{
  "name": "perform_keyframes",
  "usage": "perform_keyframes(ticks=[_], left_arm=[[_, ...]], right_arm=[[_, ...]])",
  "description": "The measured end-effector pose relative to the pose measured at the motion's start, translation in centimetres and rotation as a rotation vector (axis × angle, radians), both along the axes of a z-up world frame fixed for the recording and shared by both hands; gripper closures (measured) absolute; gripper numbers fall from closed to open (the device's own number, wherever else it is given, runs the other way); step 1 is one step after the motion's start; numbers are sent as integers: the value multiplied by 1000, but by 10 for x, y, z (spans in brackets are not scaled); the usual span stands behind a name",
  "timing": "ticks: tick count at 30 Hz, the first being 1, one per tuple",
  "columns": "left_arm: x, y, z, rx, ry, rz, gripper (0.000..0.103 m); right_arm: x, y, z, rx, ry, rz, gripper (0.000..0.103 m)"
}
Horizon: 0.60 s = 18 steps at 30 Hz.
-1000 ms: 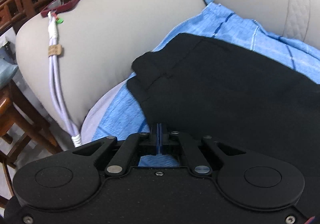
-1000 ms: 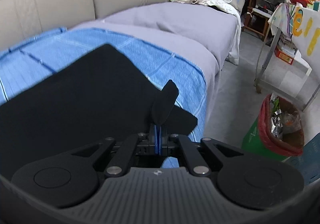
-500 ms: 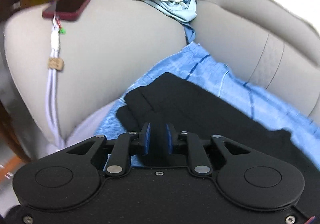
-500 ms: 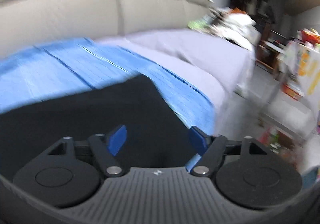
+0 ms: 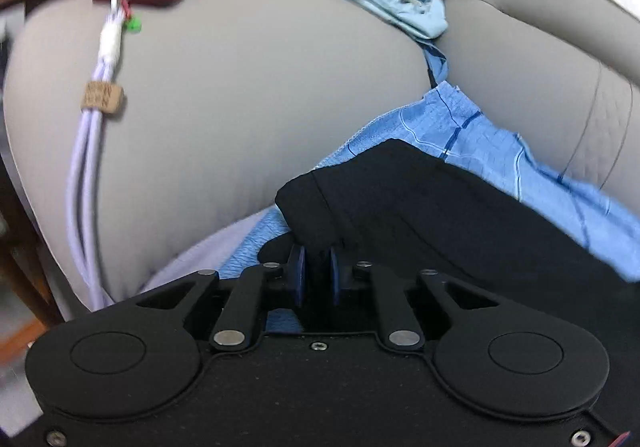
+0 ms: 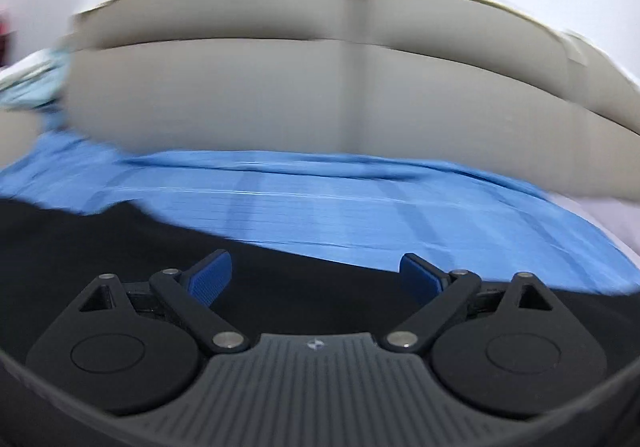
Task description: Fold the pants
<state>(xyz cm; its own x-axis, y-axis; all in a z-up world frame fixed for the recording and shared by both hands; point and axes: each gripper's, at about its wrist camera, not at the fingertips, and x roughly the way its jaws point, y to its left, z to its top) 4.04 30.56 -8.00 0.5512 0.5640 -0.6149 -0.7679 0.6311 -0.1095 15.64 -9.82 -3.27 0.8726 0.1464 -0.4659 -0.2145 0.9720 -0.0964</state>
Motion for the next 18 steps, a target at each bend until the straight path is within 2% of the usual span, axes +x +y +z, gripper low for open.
perform_keyframes(ticks=[3,8,11,15,17,18], left_arm=[[-4,-1,1,9,-5,-7,91],[-11,11,-4,-27,-8,-9,90],[-12,7,-4,-9,-2,-14,90],[-16,5,-4,0,1,-20,89],[-17,7,-4,-12,-6,-19,88],[-18,7,-5,-15,-7,-18,88]], right_arm=[[13,54,-5,-3,22,104,5],[56,113,-7,68,82,117,5],[76,138,-13,73,111,111,6],[92,148,-31,42,167,86,25],[93,148,-42,24,161,72,25],[95,149,-50,-17,152,46,25]])
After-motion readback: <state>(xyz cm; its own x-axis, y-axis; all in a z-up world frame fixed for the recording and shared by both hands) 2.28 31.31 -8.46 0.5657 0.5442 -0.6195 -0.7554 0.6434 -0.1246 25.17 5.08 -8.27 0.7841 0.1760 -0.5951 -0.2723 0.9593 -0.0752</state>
